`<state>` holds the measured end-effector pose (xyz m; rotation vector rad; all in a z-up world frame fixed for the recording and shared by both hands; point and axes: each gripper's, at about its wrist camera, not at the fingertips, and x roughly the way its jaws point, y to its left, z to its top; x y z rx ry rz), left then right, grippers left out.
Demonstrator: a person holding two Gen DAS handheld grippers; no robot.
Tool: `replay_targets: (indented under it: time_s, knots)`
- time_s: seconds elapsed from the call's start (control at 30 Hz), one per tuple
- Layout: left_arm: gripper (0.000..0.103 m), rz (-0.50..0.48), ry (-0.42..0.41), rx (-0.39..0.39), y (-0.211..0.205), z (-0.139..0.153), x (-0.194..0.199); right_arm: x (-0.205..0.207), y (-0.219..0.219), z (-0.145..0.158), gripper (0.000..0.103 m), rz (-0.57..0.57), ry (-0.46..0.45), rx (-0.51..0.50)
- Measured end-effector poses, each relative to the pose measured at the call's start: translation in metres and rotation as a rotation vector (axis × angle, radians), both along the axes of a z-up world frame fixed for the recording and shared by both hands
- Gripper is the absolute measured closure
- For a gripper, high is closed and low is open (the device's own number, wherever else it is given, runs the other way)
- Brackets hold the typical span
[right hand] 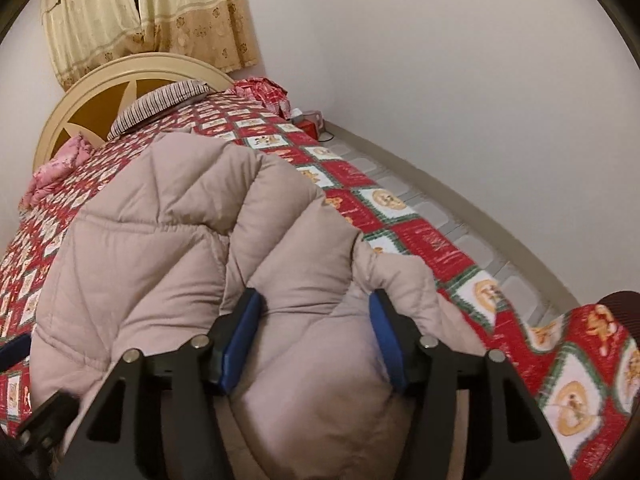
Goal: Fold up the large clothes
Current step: 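Open both tools and release the folded jacket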
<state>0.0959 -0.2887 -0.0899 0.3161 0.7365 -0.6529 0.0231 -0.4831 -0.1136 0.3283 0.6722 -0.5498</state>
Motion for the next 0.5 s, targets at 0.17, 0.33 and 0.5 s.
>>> replay_targets:
  time_s: [0.17, 0.33, 0.5]
  knots:
    - [0.003, 0.000, -0.055, 0.001, 0.021, 0.012, -0.021, -0.037, 0.018, 0.030, 0.017, -0.020, -0.068, -0.046]
    - [0.003, -0.010, -0.092, 0.009, 0.029, 0.017, -0.039, -0.092, 0.047, 0.054, 0.015, 0.000, -0.144, -0.066]
    - [0.003, -0.008, -0.134, 0.021, 0.038, 0.025, -0.060, -0.140, 0.058, 0.055, 0.013, -0.019, -0.165, -0.027]
